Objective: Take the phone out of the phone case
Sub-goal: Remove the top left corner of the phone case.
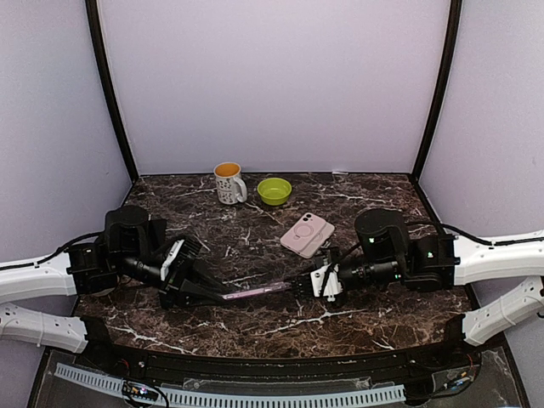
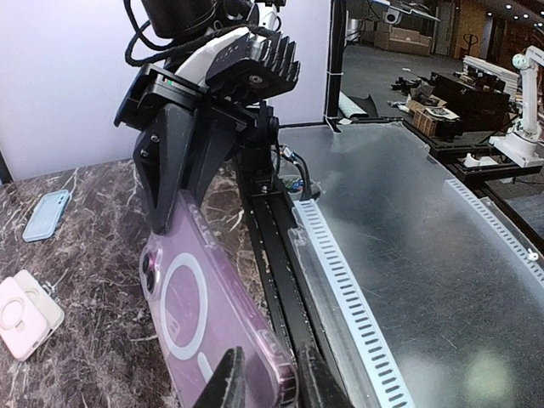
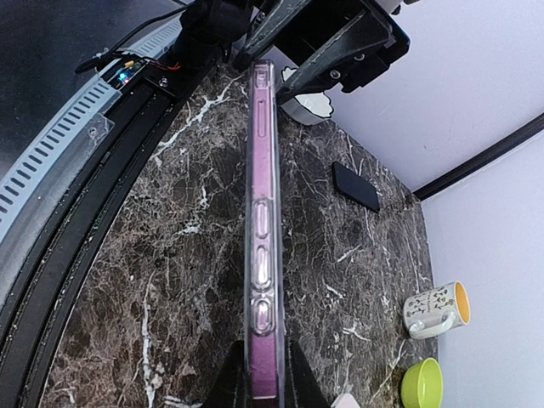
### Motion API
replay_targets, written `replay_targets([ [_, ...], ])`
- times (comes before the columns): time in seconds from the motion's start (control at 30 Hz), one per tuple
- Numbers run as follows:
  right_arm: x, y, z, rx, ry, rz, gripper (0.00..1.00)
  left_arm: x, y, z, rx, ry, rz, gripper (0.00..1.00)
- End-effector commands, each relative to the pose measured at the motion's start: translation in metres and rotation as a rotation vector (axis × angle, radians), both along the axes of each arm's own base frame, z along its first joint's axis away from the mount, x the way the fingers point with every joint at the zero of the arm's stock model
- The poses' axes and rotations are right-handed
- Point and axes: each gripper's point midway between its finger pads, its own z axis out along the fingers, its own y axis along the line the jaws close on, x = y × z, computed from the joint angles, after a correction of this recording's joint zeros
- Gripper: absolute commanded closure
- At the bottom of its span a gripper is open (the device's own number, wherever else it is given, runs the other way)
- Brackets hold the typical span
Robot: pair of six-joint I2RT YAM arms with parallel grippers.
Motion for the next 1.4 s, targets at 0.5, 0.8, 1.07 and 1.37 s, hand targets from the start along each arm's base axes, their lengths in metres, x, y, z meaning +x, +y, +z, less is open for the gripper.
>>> replay_targets([
  [0.5,-0.03,0.011,0.054,0.144,-0.226,0.102,1.0,-0.008,-0.005,-0.001,0.032,0.034,-0.08,0.81],
  [0.8,-0.023,0.013,0.056,0.171,-0.185,0.039,1.0,-0.006,0.0,0.002,0.041,-0.006,-0.063,0.55],
  [1.07,-0.015,0.015,0.044,0.148,-0.059,-0.03,1.0,-0.007,0.012,0.004,0.003,-0.083,-0.002,0.47],
  [1.37,-0.007,0.019,0.054,0.19,0.06,-0.066,1.0,-0.012,0.017,0.005,-0.043,-0.085,-0.001,0.51],
])
